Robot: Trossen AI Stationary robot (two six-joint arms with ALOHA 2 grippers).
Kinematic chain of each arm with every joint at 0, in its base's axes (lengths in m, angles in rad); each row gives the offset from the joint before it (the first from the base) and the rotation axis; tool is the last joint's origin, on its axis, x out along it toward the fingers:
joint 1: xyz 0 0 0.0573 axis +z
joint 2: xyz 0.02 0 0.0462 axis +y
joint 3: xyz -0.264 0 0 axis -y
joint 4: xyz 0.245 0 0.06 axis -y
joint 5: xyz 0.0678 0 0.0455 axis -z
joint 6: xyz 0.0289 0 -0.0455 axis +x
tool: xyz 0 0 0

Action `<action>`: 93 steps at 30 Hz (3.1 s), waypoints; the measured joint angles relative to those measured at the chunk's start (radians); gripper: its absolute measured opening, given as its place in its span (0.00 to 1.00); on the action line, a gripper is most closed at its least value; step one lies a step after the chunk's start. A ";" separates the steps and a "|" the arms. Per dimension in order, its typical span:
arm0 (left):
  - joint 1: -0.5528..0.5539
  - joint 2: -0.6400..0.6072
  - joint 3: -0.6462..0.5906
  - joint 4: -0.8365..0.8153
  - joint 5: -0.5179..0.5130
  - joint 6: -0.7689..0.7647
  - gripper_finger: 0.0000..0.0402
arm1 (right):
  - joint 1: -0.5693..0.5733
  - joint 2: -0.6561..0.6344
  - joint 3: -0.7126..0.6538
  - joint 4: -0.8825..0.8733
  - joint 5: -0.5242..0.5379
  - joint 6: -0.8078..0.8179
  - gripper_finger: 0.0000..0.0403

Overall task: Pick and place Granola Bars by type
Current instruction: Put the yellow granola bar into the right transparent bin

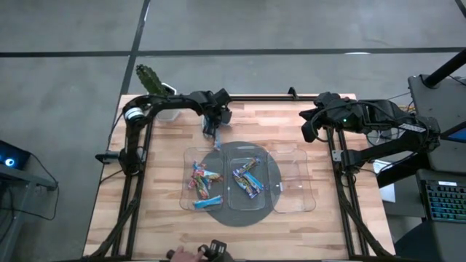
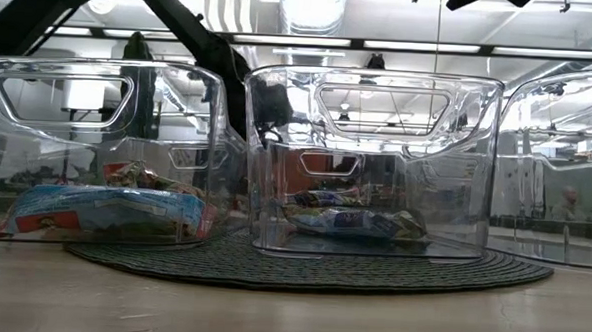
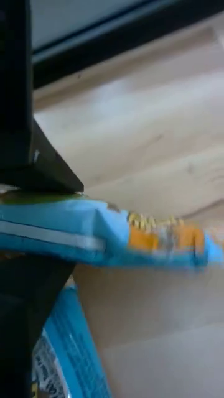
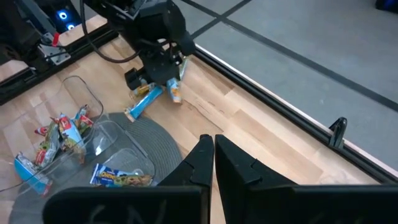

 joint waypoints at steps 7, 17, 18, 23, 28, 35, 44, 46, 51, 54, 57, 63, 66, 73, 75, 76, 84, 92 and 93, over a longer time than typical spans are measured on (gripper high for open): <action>0.000 0.007 0.100 -0.022 -0.009 -0.002 0.17 | 0.000 0.000 0.000 -0.001 0.000 -0.001 0.02; -0.011 0.004 0.334 -0.162 -0.014 -0.046 0.16 | 0.000 -0.001 0.000 -0.005 0.001 -0.003 0.02; -0.017 0.004 0.359 -0.182 -0.010 -0.057 0.16 | 0.000 -0.001 0.000 -0.005 0.001 -0.004 0.02; -0.066 0.004 0.481 -0.289 0.074 -0.079 0.16 | 0.000 -0.013 0.000 -0.005 0.003 -0.007 0.02; -0.137 0.003 0.581 -0.315 0.138 -0.112 0.16 | 0.000 -0.033 0.000 -0.007 0.004 -0.014 0.02; -0.231 0.003 0.700 -0.318 0.159 -0.136 0.16 | 0.000 -0.081 -0.001 -0.007 0.004 -0.045 0.02; -0.267 0.002 0.789 -0.303 0.388 -0.274 0.16 | -0.001 -0.229 -0.001 0.008 -0.183 -0.206 0.02; -0.269 0.002 0.790 -0.287 0.458 -0.303 0.16 | 0.000 -0.269 -0.001 0.007 -0.209 -0.217 0.02; -0.289 0.002 0.790 -0.250 0.485 -0.315 0.16 | 0.000 -0.359 0.000 -0.033 -0.251 -0.245 0.02; -0.314 0.002 0.789 -0.219 0.488 -0.317 0.16 | 0.000 -0.399 0.000 -0.081 -0.251 -0.240 0.02; -0.339 0.006 0.789 -0.168 0.493 -0.357 0.16 | 0.000 -0.423 -0.001 -0.086 -0.251 -0.240 0.02; -0.379 0.015 0.749 0.056 0.495 -0.521 0.16 | 0.000 -0.426 -0.003 -0.086 -0.246 -0.251 0.02; -0.390 0.037 0.700 0.171 0.526 -0.621 0.16 | 0.000 -0.419 -0.003 -0.086 -0.235 -0.255 0.02; -0.431 0.072 0.523 0.432 0.566 -0.722 0.16 | 0.000 -0.410 -0.005 -0.086 -0.229 -0.243 0.02; -0.444 0.083 0.467 0.518 0.567 -0.746 0.16 | 0.000 -0.410 -0.005 -0.085 -0.229 -0.240 0.02; -0.450 0.086 0.438 0.556 0.568 -0.759 0.16 | 0.000 -0.409 -0.006 -0.085 -0.229 -0.240 0.02; -0.482 0.126 0.287 0.853 0.564 -0.987 0.16 | 0.000 -0.405 -0.014 -0.084 -0.222 -0.233 0.02; -0.483 0.141 0.295 0.884 0.526 -1.032 0.16 | 0.000 -0.406 -0.036 -0.082 -0.203 -0.227 0.02; -0.483 0.141 0.301 0.885 0.526 -1.035 0.16 | 0.000 -0.406 -0.039 -0.081 -0.203 -0.224 0.02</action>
